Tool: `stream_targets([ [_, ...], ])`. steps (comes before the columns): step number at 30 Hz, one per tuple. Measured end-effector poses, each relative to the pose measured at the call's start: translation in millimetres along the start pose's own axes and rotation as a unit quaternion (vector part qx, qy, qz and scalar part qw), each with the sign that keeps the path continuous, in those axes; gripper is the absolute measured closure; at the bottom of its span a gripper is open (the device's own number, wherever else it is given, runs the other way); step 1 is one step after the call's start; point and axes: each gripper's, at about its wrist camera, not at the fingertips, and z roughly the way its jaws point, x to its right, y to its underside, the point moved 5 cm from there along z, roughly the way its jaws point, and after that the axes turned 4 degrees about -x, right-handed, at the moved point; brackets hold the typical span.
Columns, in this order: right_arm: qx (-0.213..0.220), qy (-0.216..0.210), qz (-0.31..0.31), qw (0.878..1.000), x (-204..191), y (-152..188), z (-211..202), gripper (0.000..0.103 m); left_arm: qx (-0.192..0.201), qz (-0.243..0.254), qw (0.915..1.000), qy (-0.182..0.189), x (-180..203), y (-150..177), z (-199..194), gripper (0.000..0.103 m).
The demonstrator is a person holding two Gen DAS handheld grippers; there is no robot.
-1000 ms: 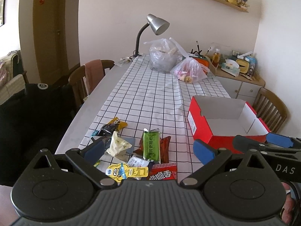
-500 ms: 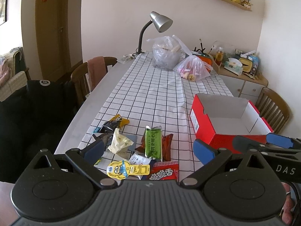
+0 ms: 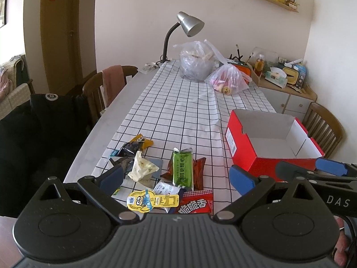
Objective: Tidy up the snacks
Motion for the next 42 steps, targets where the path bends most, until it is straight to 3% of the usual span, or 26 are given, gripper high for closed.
stream_targets([
  [13, -0.021, 0.000, -0.012, 1.000, -11.7, 2.0, 18.1, 0.002, -0.020, -0.012, 0.9997, -0.001, -16.3, 0.2, 14.0, 0.002],
  [24, -0.097, 0.004, -0.026, 0.995, -18.1, 35.5, 68.0, 0.007, -0.106, -0.080, 0.9911, -0.012, -70.4, 20.4, 61.2, 0.003],
  [42, -0.205, -0.002, -0.070, 0.976, -53.8, 87.9, 147.3, 0.006, -0.170, -0.068, 0.9816, -0.053, -146.2, 21.0, 157.2, 0.009],
])
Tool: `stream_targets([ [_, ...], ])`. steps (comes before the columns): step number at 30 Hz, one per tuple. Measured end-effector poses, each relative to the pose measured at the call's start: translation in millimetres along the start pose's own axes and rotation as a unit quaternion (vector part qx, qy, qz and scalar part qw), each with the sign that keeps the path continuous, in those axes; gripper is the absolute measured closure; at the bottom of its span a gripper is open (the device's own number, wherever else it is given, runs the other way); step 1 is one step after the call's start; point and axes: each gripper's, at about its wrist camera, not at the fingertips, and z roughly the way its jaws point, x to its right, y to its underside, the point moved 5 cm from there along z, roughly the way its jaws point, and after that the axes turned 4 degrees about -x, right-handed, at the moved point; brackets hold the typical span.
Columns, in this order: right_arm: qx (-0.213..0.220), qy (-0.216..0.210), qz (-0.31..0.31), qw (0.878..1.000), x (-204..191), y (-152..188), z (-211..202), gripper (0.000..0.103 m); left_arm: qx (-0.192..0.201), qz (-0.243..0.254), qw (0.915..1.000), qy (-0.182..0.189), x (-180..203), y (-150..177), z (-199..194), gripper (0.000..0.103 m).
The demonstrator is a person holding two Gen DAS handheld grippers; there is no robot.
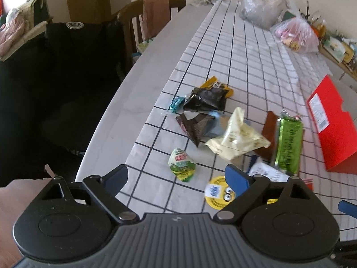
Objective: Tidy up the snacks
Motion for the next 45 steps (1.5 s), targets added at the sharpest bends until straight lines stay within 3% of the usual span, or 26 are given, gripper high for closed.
stream_targets([
  [3, -0.015, -0.001, -0.007, 1.000, -12.0, 0.0, 12.7, 0.006, -0.017, 0.006, 0.9998, 0.002, -4.0, -4.6, 16.2, 0.010],
  [10, -0.024, 0.016, -0.008, 1.000, -22.3, -1.8, 23.5, 0.005, -0.048, 0.021, 0.9986, -0.004, -11.1, -10.4, 48.9, 0.026],
  [15, -0.027, 0.027, -0.003, 0.999, -24.1, -3.9, 24.7, 0.003, -0.055, 0.049, 0.9973, 0.007, -5.8, -11.3, 58.5, 0.031],
  [18, -0.028, 0.041, -0.008, 0.999, -24.5, -5.8, 29.0, 0.003, -0.063, 0.051, 0.9967, 0.012, -4.7, -11.0, 62.2, 0.043],
  [24, -0.032, 0.053, -0.022, 0.998, -27.0, -11.2, 36.1, 0.003, -0.056, 0.064, 0.9963, 0.008, 1.1, -12.2, 62.4, 0.049],
  [26, -0.038, 0.049, -0.030, 0.998, -30.1, -12.7, 37.0, 0.006, -0.054, 0.070, 0.9960, 0.003, 2.4, -12.2, 62.2, 0.055],
  [28, -0.049, 0.042, -0.044, 0.997, -34.4, -12.5, 38.5, 0.015, -0.053, 0.074, 0.9959, 0.004, 2.6, -12.1, 62.1, 0.064],
  [30, -0.055, 0.041, -0.053, 0.996, -35.9, -11.8, 39.3, 0.016, -0.052, 0.073, 0.9960, 0.004, 2.1, -12.8, 62.4, 0.067],
  [37, -0.056, 0.030, -0.051, 0.997, -33.9, -12.3, 34.1, 0.028, -0.048, 0.064, 0.9967, 0.011, -0.9, -12.3, 62.0, 0.070],
  [41, -0.050, 0.023, -0.037, 0.998, -28.3, -12.3, 28.2, 0.041, -0.052, 0.052, 0.9972, 0.014, -3.6, -12.5, 60.7, 0.070],
  [45, -0.049, 0.020, -0.027, 0.998, -21.5, -8.2, 24.0, 0.043, -0.057, 0.045, 0.9972, 0.016, -6.0, -9.2, 57.9, 0.070],
])
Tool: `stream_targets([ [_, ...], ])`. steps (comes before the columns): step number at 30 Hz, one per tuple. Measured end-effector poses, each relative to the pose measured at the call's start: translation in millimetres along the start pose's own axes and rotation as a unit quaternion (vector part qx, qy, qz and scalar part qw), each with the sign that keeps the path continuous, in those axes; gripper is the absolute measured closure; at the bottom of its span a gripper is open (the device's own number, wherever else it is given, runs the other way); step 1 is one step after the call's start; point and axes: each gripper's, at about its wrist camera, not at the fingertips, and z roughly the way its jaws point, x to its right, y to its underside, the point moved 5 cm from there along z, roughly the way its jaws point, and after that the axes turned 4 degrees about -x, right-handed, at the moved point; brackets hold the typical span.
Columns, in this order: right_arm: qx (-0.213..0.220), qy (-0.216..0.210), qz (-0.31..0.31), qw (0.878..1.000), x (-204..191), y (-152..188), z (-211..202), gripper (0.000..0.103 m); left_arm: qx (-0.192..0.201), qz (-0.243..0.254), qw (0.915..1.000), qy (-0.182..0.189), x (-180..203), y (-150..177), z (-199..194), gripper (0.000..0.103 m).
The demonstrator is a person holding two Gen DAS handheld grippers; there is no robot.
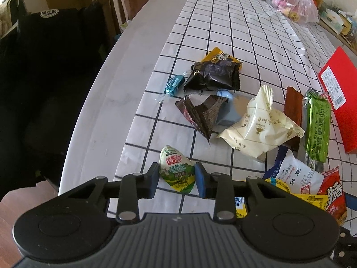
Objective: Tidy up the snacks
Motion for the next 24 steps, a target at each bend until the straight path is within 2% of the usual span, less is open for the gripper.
stream_targets([
  [2, -0.005, -0.003, -0.006, 1.000, -0.2, 1.4, -0.7, 0.042, -0.001, -0.002, 1.0000, 0.000, -0.9, 1.3, -1.2, 0.070],
  [5, -0.010, -0.005, -0.012, 1.000, -3.7, 3.2, 0.6, 0.030, -0.002, -0.005, 1.0000, -0.002, -2.1, 3.5, -2.6, 0.070],
  [7, -0.018, -0.002, -0.015, 1.000, -7.7, 3.7, 3.4, 0.007, -0.002, -0.006, 1.0000, -0.002, -2.3, 4.0, -3.5, 0.070],
  [8, -0.016, 0.002, -0.018, 1.000, -9.6, 3.8, 3.9, 0.005, -0.002, -0.006, 1.0000, -0.002, -2.3, 4.2, -4.2, 0.070],
  [11, -0.020, 0.015, -0.039, 0.999, -15.5, 1.8, 10.6, 0.010, -0.001, -0.004, 1.0000, -0.003, -2.5, 5.1, -4.6, 0.070],
  [13, -0.026, 0.028, -0.046, 0.998, -14.8, 0.4, 14.4, 0.023, -0.002, -0.003, 1.0000, -0.005, -3.0, 6.1, -4.7, 0.070],
  [16, -0.033, 0.032, -0.048, 0.998, -11.2, -1.1, 15.6, 0.031, -0.002, -0.003, 1.0000, -0.004, -3.7, 6.7, -4.6, 0.070],
  [19, -0.033, 0.031, -0.045, 0.998, -8.3, -1.2, 11.1, 0.036, -0.001, -0.006, 1.0000, 0.000, -3.7, 6.3, -5.5, 0.070],
  [24, -0.024, 0.029, -0.018, 0.999, 3.7, 0.5, -5.7, 0.036, 0.001, -0.012, 0.9999, 0.008, -4.3, 7.7, -12.1, 0.070],
])
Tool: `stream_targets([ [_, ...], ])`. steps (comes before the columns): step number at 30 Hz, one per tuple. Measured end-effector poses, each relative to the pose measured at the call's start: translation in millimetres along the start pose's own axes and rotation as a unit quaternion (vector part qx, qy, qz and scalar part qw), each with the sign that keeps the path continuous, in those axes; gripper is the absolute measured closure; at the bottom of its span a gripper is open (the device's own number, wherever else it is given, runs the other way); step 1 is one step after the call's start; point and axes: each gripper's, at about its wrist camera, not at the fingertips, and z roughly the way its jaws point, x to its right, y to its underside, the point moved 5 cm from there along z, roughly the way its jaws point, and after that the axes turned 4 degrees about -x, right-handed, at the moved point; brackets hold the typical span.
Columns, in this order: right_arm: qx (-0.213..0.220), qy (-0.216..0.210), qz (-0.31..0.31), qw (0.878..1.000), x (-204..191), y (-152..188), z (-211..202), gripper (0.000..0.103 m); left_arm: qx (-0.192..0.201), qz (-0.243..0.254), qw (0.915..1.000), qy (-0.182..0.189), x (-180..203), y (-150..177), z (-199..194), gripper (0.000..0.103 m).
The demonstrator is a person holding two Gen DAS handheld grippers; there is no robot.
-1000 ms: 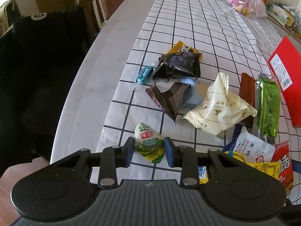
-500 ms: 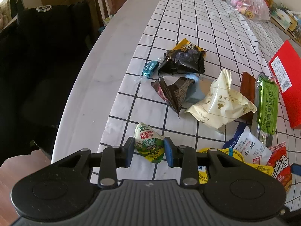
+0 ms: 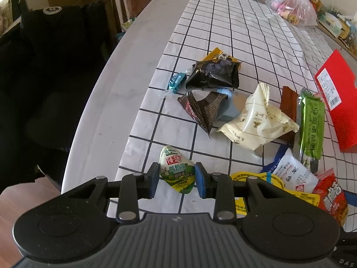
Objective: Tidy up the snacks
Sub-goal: 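Carry both snacks over the red box and lower them inside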
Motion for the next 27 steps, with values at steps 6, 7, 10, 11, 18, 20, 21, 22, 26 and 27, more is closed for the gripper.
stream_targets([
  [6, 0.041, -0.007, 0.048, 0.998, 25.0, 2.3, -40.6, 0.036, 0.015, 0.008, 0.9996, 0.022, 10.5, 1.1, -26.3, 0.070],
  [7, 0.049, -0.006, 0.054, 0.997, 29.2, 1.9, -47.8, 0.036, 0.019, 0.013, 0.9994, 0.025, 13.9, 0.4, -31.7, 0.070],
  [10, 0.073, -0.008, 0.072, 0.995, 42.6, -1.3, -69.4, 0.036, 0.030, 0.028, 0.9984, 0.040, 28.0, -2.9, -49.1, 0.070],
  [11, 0.082, -0.007, 0.076, 0.994, 48.2, -2.9, -77.4, 0.036, 0.035, 0.035, 0.9978, 0.044, 34.2, -4.6, -55.0, 0.070],
  [18, 0.137, 0.000, 0.112, 0.984, 100.5, -17.7, -120.1, 0.036, 0.061, 0.086, 0.9912, 0.080, 92.0, -20.4, -91.2, 0.070],
  [20, 0.151, 0.005, 0.117, 0.982, 120.2, -22.0, -128.5, 0.036, 0.071, 0.102, 0.9883, 0.088, 114.3, -26.4, -100.4, 0.070],
  [21, 0.155, 0.007, 0.118, 0.981, 128.5, -23.1, -131.7, 0.036, 0.075, 0.108, 0.9870, 0.092, 125.0, -29.5, -103.9, 0.070],
  [22, 0.159, 0.010, 0.120, 0.980, 139.7, -25.2, -134.4, 0.036, 0.079, 0.114, 0.9857, 0.096, 136.9, -32.9, -107.1, 0.070],
  [26, 0.169, 0.019, 0.125, 0.977, 180.5, -30.7, -137.2, 0.036, 0.090, 0.133, 0.9814, 0.105, 184.2, -43.3, -115.7, 0.070],
  [27, 0.170, 0.022, 0.125, 0.977, 191.2, -31.2, -136.7, 0.036, 0.091, 0.136, 0.9805, 0.108, 195.5, -46.0, -116.6, 0.070],
])
